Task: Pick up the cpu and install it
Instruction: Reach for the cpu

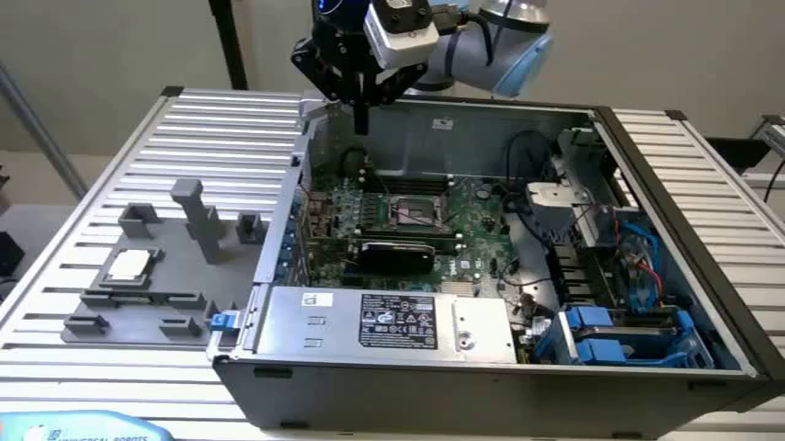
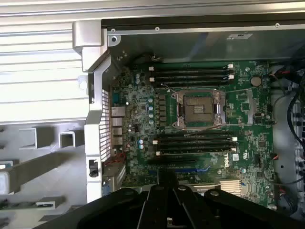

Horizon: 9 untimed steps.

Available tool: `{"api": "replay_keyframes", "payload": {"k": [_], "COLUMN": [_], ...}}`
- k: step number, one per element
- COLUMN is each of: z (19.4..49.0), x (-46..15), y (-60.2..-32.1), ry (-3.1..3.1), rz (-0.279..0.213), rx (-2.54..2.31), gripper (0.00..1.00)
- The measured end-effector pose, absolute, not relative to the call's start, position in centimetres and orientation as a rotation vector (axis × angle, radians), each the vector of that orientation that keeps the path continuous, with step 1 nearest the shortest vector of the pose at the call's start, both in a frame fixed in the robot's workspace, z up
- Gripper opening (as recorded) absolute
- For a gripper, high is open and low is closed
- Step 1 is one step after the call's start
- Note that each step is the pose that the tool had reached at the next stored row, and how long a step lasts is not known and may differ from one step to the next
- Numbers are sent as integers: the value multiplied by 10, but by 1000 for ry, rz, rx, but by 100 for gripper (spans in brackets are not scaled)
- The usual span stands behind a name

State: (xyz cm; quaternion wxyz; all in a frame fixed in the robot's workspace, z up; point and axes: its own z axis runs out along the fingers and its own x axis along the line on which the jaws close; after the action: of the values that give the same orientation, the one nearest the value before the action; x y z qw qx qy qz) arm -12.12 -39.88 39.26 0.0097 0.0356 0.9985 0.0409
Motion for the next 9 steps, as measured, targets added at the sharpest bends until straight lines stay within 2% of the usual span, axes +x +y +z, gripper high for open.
{"api": "replay_keyframes", "payload": {"k": [9], "z": [393], "x": [-121], "y": [-399], "ry": [3117], "rz": [134], "rx": [111], "gripper": [11]}}
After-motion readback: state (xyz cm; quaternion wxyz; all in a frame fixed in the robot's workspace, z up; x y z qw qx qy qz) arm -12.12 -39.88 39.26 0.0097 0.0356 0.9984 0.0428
